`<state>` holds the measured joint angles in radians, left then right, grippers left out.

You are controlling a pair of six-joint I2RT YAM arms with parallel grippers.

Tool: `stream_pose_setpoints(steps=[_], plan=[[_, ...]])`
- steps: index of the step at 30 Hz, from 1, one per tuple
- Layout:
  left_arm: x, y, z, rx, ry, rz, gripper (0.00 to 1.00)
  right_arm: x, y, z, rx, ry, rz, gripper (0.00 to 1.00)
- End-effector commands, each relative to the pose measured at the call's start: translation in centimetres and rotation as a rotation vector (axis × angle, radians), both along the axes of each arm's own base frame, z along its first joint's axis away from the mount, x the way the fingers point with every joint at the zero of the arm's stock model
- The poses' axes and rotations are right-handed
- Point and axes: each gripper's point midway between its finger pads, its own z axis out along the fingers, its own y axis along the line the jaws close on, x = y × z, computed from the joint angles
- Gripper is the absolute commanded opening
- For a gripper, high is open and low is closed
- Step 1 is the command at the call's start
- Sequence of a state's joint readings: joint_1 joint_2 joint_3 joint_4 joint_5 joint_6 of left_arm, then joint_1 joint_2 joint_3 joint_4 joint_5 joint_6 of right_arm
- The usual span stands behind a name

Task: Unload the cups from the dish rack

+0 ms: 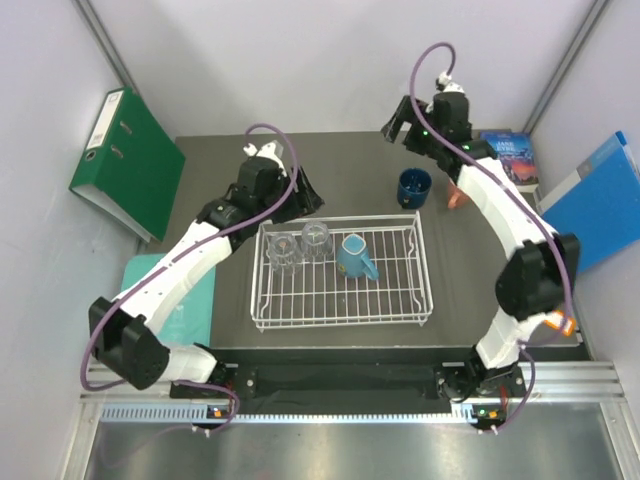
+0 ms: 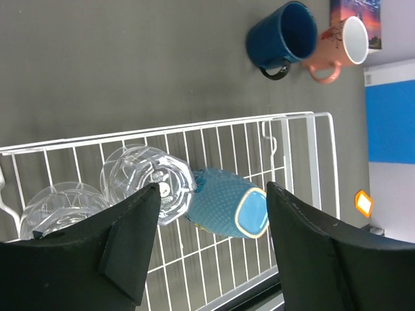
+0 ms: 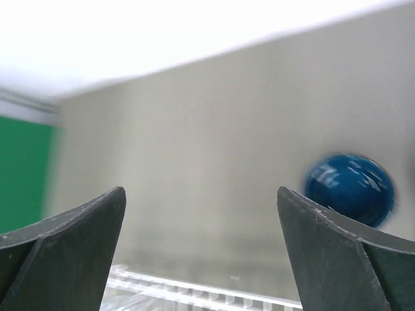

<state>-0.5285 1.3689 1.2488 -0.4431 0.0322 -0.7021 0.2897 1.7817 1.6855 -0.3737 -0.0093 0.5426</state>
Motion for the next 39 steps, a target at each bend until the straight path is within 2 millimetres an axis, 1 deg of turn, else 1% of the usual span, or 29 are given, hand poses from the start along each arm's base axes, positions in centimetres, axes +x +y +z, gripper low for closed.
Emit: stream_pose_setpoints(steps=[1,2,3,4,5,6,7,8,9,10,12,13,14,16,17,19,20,21,22,24,25,26,27,29,33,35,36,38,39], plan=[[-1.1,-1.1,1.7,0.028,-0.061,-0.058,0.7,-4.0,2.9,9.9,0.165,-0.276,0.141,1.0],[-1.2,-0.7,1.7,0.057,-0.067,-0.029,0.7,-5.2,3.8,8.9,0.166,-0.261,0.187,1.0],[-1.5,-0.9,1.8,0.059,-0.07,-0.025,0.69,-6.1,4.0,9.2,0.165,-0.271,0.205,1.0],[-2.5,-2.0,1.9,0.06,-0.074,-0.051,0.69,-7.4,4.1,10.4,0.165,-0.297,0.219,1.0],[-2.9,-2.3,1.9,0.066,-0.079,-0.052,0.69,-8.6,4.7,9.3,0.138,-0.278,0.247,1.0],[-3.1,-2.4,1.8,0.087,-0.086,-0.028,0.69,-9.4,4.8,9.2,0.126,-0.279,0.256,1.0],[-4.3,-3.7,1.8,0.096,-0.095,-0.064,0.69,-10.7,4.5,10.2,0.115,-0.305,0.258,1.0],[-4.7,-4.3,1.7,0.109,-0.101,-0.07,0.69,-11.8,4.6,9.2,0.1,-0.281,0.259,1.0],[-5.0,-4.4,1.3,0.141,-0.102,-0.061,0.68,-12.5,4.6,9.1,0.096,-0.28,0.263,1.0],[-6.1,-5.6,1.1,0.158,-0.103,-0.095,0.68,-13.9,4.1,9.5,0.097,-0.292,0.261,1.0],[-6.7,-6.7,0.1,0.211,-0.088,-0.119,0.69,-15.5,3.6,9.6,0.09,-0.286,0.247,1.0],[-7.3,-7.4,-0.8,0.258,-0.08,-0.138,0.7,-16.6,3.0,10.3,0.094,-0.305,0.241,1.0],[-7.7,-7.6,-1.1,0.285,-0.075,-0.145,0.72,-17.3,2.7,10.1,0.086,-0.299,0.234,1.0],[-8.1,-7.9,-1.8,0.341,-0.07,-0.145,0.74,-18.6,1.9,10.7,0.083,-0.314,0.226,1.0],[-8.1,-8.2,-2.6,0.37,-0.055,-0.151,0.75,-18.9,1.5,10.5,0.072,-0.31,0.219,1.0],[-7.8,-8.4,-3.4,0.413,-0.035,-0.141,0.77,-19.9,0.9,10.1,0.049,-0.293,0.222,1.0],[-7.6,-8.4,-3.7,0.426,-0.028,-0.131,0.79,-20.2,0.7,9.9,0.041,-0.289,0.223,1.0],[-7.4,-8.6,-3.4,0.428,-0.024,-0.119,0.8,-20.9,0.3,9.6,0.032,-0.279,0.225,1.0],[-7.2,-8.6,-3.9,0.449,-0.013,-0.111,0.81,-21.2,0.2,9.6,0.03,-0.281,0.227,1.0],[-6.8,-8.8,-3.9,0.446,-0.013,-0.091,0.83,-22.2,-0.1,9.4,0.024,-0.288,0.246,1.0],[-6.5,-8.9,-4.3,0.455,-0.01,-0.082,0.86,-22.6,-0.1,9.5,0.029,-0.29,0.256,1.0],[-6.3,-9.0,-4.5,0.459,-0.008,-0.065,0.97,-22.9,-0.1,9.4,0.03,-0.292,0.266,1.0],[-6.0,-9.4,-4.7,0.459,-0.004,-0.061,0.98,-23.5,-0.1,9.3,0.033,-0.291,0.277,1.0],[-5.9,-10.3,-5.0,0.441,0.009,-0.069,0.99,-24.4,0.4,9.4,0.047,-0.294,0.31,1.0],[-5.2,-12.0,-6.8,0.442,0.03,-0.069,0.99,-26.2,0.6,10.1,0.093,-0.328,0.33,1.0],[-5.0,-12.5,-7.3,0.437,0.04,-0.067,0.99,-27.0,0.5,10.4,0.101,-0.34,0.34,1.0],[-4.8,-12.8,-7.8,0.447,0.046,-0.068,0.98,-27.2,0.3,10.3,0.099,-0.339,0.337,1.0],[-4.7,-13.0,-8.1,0.446,0.055,-0.057,0.97,-27.7,0.1,10.2,0.104,-0.34,0.336,1.0],[-4.7,-13.0,-8.6,0.456,0.068,-0.054,0.97,-27.8,0.1,10.1,0.103,-0.34,0.334,1.0]])
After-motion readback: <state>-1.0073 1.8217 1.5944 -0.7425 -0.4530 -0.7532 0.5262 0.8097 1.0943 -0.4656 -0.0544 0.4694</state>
